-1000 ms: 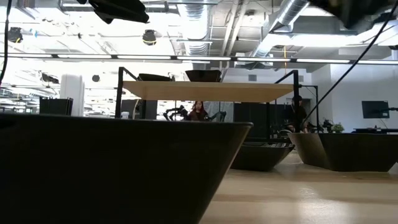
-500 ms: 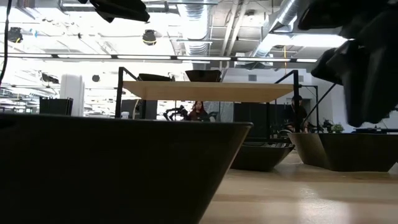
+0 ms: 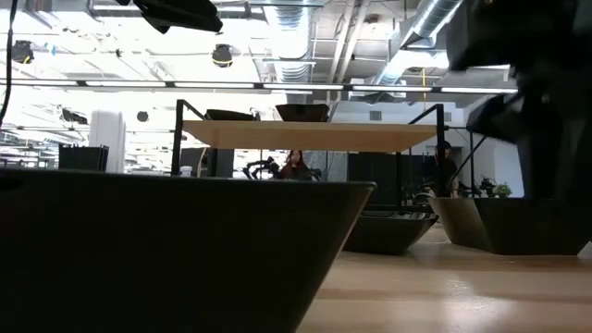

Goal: Pick & Place Mini shaped plates
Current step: Stack the black distorted square plate on top of the black distorted square plate on the shelf

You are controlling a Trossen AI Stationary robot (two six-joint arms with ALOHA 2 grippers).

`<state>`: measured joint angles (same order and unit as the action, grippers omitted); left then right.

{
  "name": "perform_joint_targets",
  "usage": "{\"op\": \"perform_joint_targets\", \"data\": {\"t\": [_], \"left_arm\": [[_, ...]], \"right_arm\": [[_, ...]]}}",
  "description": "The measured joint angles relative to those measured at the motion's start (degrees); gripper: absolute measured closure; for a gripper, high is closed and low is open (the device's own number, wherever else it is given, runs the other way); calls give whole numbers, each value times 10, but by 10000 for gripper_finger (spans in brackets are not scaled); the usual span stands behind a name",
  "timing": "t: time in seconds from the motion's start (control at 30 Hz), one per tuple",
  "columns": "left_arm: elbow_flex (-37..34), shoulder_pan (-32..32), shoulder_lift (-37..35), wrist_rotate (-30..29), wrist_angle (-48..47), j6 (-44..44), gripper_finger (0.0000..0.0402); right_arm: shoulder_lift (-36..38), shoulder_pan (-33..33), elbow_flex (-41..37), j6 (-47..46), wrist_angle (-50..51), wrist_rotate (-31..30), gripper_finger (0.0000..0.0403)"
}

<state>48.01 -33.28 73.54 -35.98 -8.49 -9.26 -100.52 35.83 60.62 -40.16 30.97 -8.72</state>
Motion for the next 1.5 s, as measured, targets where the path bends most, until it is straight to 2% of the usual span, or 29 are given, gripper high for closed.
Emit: {"op": "perform_joint_targets", "data": {"t": [0.3, 0.6, 0.7, 0.9, 1.03, 1.2, 1.33, 1.5], "left_arm": [[0, 0, 0, 0, 0, 0, 268], [0, 0, 0, 0, 0, 0, 268], [0, 0, 0, 0, 0, 0, 268], [0, 0, 0, 0, 2, 0, 268], [0, 0, 0, 0, 6, 0, 268], [0, 0, 0, 0, 9, 0, 268], [0, 0, 0, 0, 11, 0, 268], [0, 0, 0, 0, 11, 0, 268]], "right_arm": [[-17, -12, 2, 34, 10, 5, 316], [-14, -28, 15, 107, 10, 18, 381], [-14, -35, 35, 133, 41, 25, 399], [-14, -55, 111, 179, 132, 25, 397], [-14, -74, 185, 257, 188, -8, 400], [-14, -116, 288, 365, 265, -99, 401], [-14, -162, 361, 464, 267, -164, 400], [-14, -239, 415, 550, 238, -171, 400]]}}
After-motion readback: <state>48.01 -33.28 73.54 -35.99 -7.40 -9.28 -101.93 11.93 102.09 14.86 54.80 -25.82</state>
